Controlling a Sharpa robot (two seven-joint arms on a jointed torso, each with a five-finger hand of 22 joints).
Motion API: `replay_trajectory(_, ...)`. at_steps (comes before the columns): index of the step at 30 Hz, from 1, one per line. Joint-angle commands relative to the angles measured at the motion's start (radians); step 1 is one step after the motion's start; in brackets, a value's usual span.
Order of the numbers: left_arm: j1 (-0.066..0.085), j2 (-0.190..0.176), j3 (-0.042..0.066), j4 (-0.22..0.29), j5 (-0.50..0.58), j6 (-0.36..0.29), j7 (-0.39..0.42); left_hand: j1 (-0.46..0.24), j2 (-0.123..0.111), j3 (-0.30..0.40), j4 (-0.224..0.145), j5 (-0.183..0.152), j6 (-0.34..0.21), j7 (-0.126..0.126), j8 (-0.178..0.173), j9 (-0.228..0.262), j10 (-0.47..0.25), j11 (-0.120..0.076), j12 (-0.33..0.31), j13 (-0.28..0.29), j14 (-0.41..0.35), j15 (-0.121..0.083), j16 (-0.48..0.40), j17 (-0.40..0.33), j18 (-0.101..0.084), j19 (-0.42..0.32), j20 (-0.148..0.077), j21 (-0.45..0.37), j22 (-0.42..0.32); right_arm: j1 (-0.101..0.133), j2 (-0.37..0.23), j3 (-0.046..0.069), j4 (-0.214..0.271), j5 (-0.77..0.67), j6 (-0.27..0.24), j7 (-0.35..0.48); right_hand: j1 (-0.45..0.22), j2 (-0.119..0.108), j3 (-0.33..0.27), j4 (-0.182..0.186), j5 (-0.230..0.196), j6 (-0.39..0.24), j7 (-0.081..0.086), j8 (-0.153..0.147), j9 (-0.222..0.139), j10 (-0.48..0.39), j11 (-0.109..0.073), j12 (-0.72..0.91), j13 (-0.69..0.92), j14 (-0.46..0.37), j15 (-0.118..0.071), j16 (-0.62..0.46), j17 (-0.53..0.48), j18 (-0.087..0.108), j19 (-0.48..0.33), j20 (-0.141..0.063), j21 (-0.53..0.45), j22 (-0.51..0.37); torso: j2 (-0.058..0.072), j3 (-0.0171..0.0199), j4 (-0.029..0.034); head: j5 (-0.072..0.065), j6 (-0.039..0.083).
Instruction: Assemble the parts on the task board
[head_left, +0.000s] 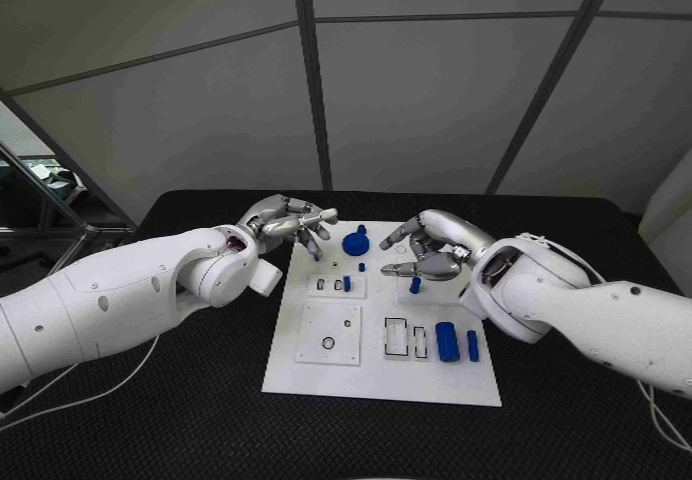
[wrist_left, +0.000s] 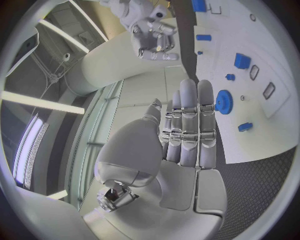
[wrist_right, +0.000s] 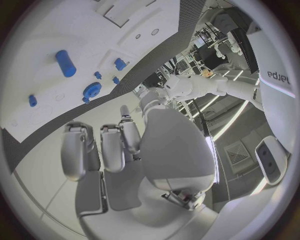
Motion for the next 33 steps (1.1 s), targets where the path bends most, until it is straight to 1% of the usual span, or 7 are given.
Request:
replay_trajectory(1,0.004,-0.004,0.001,0.013,-0.259,0.131,-0.213,-0.048,-0.009,-0.024,0.034,-0.014,0.039,-0.021,0.02,0.029,0.055,-0.022,0.064,0.07,0.065,-0.025,0.377,0.387,-0.01,0.053,-0.027,0.109,0.099,0.019,-0.039,0.007,0.021,0.196,0.091,0.067,-0.016,0.014,-0.006,-0.004,-0.025,0.012,-0.002,-0.002,-0.001,-0.007,-0.002,-0.007,-0.004,0.043,-0.008,-0.007,-0.002,0.01,0.006,-0.009,-0.007,0.065,-0.016,0.0035,-0.0047,0.006,-0.005)
replay_trajectory(2,0.005,-0.005,0.002,0.015,-0.294,0.141,-0.246,-0.063,-0.016,-0.038,0.048,-0.048,0.046,-0.023,0.033,0.053,0.057,-0.033,0.106,0.123,0.064,-0.04,0.519,0.536,-0.027,0.078,-0.033,0.205,0.212,0.024,-0.051,0.011,0.023,0.213,0.09,0.068,-0.017,0.014,-0.006,-0.004,-0.027,0.012,-0.002,-0.002,-0.001,-0.007,-0.002,-0.007,-0.004,0.043,-0.008,-0.007,-0.002,0.01,0.006,-0.009,-0.007,0.065,-0.018,0.004,-0.0056,0.007,-0.006)
replay_trajectory(5,0.01,-0.003,0.002,0.02,-0.389,0.177,-0.348,-0.094,-0.014,-0.064,0.093,-0.125,0.056,-0.046,0.093,0.147,0.106,-0.061,0.516,0.606,0.067,-0.053,0.808,0.867,-0.064,0.128,-0.051,0.442,0.508,0.036,-0.079,0.017,0.018,0.25,0.081,0.069,-0.018,0.015,-0.006,-0.004,-0.026,0.013,-0.002,-0.002,-0.001,-0.007,-0.002,-0.007,-0.004,0.043,-0.008,-0.007,-0.002,0.01,0.006,-0.009,-0.007,0.065,-0.024,0.0052,-0.0084,0.012,-0.007)
replay_trajectory(8,0.019,0.006,0.003,0.019,-0.46,0.224,-0.448,-0.122,-0.015,-0.097,0.159,-0.142,0.023,-0.056,0.141,0.254,0.08,-0.051,0.677,0.816,0.056,-0.058,0.899,0.979,-0.074,0.113,-0.059,0.549,0.636,0.043,-0.095,0.019,0.005,0.271,0.073,0.068,-0.019,0.016,-0.006,-0.004,-0.025,0.013,-0.002,-0.003,-0.001,-0.007,-0.002,-0.008,-0.006,0.043,-0.008,-0.007,-0.002,0.01,0.005,-0.009,-0.008,0.064,-0.027,0.0057,-0.0107,0.015,-0.011)
replay_trajectory(13,0.037,0.034,0.002,0.009,-0.532,0.259,-0.56,-0.139,-0.049,-0.146,0.218,-0.142,0.005,-0.058,0.164,0.333,0.082,-0.05,0.752,0.924,0.06,-0.058,0.934,1.027,-0.082,0.108,-0.057,0.611,0.715,0.047,-0.118,0.021,-0.004,0.285,0.063,0.066,-0.023,0.016,-0.009,-0.004,-0.024,0.011,-0.002,-0.006,-0.003,-0.009,-0.002,-0.012,-0.01,0.042,-0.009,-0.01,-0.008,0.011,0.003,-0.01,-0.011,0.059,-0.029,0.0069,-0.0088,0.014,-0.011)
replay_trajectory(20,0.058,0.086,-0.001,-0.029,-0.609,0.238,-0.631,-0.095,-0.031,-0.158,0.238,-0.132,-0.014,-0.058,0.169,0.424,0.079,-0.05,0.776,0.989,0.061,-0.058,0.941,1.041,-0.082,0.09,-0.052,0.643,0.754,0.049,-0.125,0.022,-0.016,0.288,0.058,0.059,-0.023,0.017,-0.009,-0.007,-0.021,0.008,-0.002,-0.011,-0.004,-0.009,-0.002,-0.012,-0.011,0.042,-0.009,-0.011,-0.007,0.011,0.004,-0.01,-0.012,0.059,-0.027,0.0064,-0.0115,0.016,-0.017)
replay_trajectory(33,0.109,0.183,-0.048,-0.102,-0.658,0.289,-0.702,-0.081,-0.012,-0.171,0.242,-0.122,-0.02,-0.06,0.159,0.513,0.12,-0.052,0.87,1.115,0.076,-0.06,0.979,1.095,-0.096,0.122,-0.053,0.704,0.852,0.049,-0.11,0.022,-0.035,0.274,0.056,0.043,-0.022,0.02,-0.009,-0.011,-0.011,0.008,-0.002,-0.014,-0.005,-0.008,-0.002,-0.013,-0.012,0.043,-0.009,-0.011,-0.007,0.011,0.004,-0.01,-0.013,0.058,-0.026,0.0068,-0.011,0.018,-0.029)
